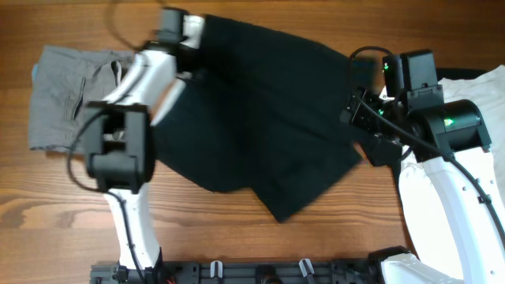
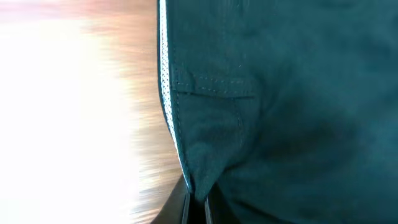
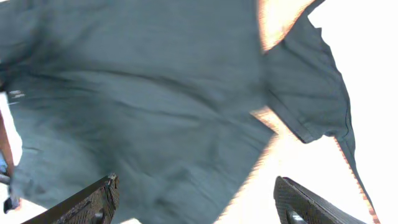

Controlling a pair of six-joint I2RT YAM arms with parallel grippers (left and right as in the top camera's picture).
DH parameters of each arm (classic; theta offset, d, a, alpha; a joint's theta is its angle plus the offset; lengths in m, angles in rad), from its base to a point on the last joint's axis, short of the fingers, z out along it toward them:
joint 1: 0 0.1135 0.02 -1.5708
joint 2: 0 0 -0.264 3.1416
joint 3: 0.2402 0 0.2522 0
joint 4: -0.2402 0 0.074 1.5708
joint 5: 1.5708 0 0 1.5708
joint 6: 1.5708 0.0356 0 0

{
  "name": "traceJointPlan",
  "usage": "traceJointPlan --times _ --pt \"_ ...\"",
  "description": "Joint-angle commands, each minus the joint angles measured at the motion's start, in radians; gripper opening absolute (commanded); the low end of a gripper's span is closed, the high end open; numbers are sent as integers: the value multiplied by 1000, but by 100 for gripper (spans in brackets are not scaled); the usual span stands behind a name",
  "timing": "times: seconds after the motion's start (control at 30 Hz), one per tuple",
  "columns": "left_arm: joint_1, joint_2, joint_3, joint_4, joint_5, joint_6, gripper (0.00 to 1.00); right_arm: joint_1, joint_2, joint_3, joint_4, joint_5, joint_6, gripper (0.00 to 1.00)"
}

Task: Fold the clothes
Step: 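Drag the black trousers toward the table center with the right gripper, then grasp the trousers' left edge with the left gripper and spread flat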

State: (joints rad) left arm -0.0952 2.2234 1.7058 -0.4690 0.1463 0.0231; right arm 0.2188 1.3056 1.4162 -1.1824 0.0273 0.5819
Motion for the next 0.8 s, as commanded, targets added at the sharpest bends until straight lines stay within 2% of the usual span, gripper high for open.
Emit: traceJointPlan --times 0.0,0.03,0.1,0.23,0.37,0.5,0.57,0.7,0.77 --pt "23 -62 3 -8 43 -14 49 -4 6 2 3 22 -6 84" --pt "23 -62 3 -8 43 -16 85 -4 6 2 3 26 -6 84" --pt "21 -69 3 -17 43 -16 91 -4 6 2 3 26 -6 85" --pt "21 -141 3 -49 42 -8 95 -4 6 2 7 89 -3 88" --pt "19 -325 3 -146 43 -8 95 -5 28 2 19 87 -2 91" --pt "19 -498 3 -288 59 -9 100 -11 79 2 24 24 -33 96" --pt "19 -568 3 -364 99 -8 100 -11 92 2 42 -47 -90 93" --pt "19 -677 3 -532 100 -8 99 -11 47 3 40 -79 -108 92" --pt "19 -692 3 -598 101 -10 98 -11 28 2 18 -99 -108 96"
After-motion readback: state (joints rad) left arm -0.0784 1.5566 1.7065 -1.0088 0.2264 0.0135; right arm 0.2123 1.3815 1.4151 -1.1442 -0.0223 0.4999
